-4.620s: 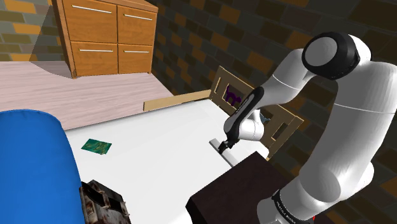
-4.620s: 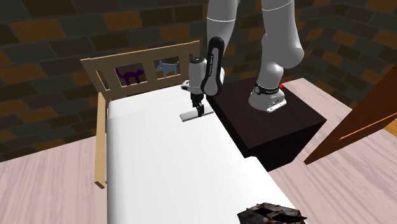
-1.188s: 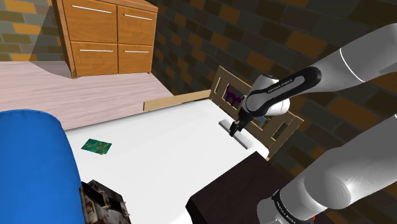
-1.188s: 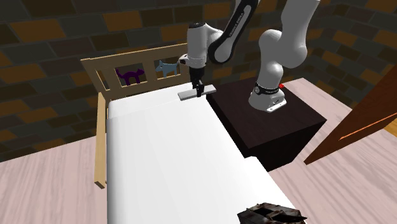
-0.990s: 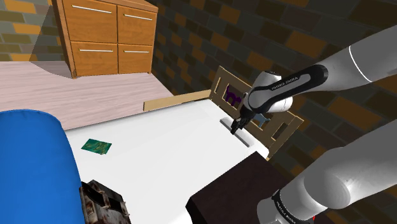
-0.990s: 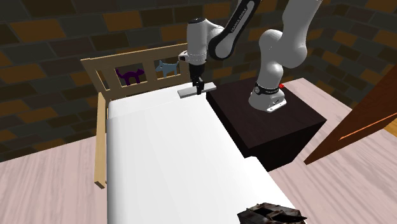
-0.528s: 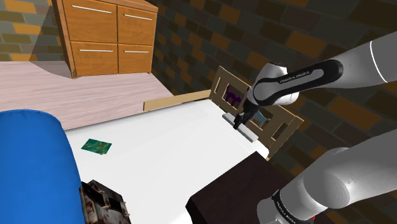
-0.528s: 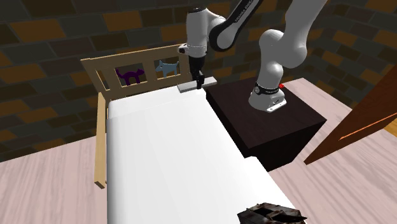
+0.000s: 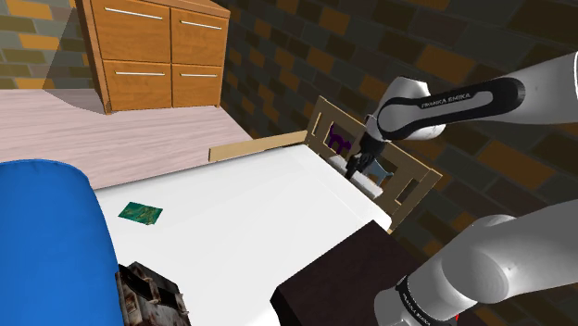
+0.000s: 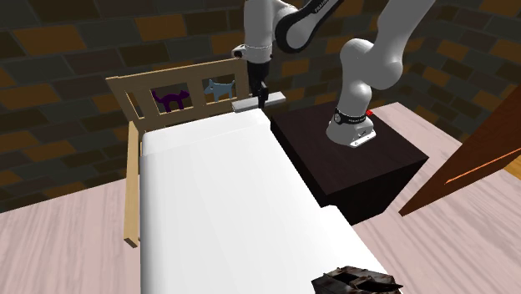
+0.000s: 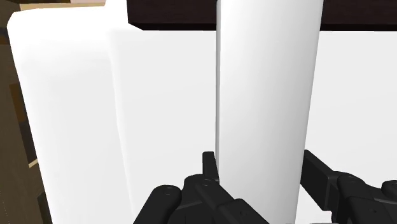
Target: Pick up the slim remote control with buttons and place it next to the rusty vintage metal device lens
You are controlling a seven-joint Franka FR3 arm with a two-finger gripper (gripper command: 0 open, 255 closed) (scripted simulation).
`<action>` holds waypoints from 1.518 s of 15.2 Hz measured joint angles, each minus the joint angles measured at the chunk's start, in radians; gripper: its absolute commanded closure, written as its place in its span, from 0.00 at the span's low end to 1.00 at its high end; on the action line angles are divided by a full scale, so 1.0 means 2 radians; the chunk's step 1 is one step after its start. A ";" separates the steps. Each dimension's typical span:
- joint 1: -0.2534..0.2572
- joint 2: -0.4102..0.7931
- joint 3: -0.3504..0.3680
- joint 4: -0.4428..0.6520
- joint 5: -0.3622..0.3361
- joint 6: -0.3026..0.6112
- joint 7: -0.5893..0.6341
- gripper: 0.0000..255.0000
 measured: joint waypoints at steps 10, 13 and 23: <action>-0.001 -0.043 0.008 0.039 0.000 -0.082 0.004 1.00; -0.001 -0.054 0.010 0.054 0.000 -0.107 0.004 1.00; 0.014 -0.100 0.044 0.056 0.015 -0.157 0.042 1.00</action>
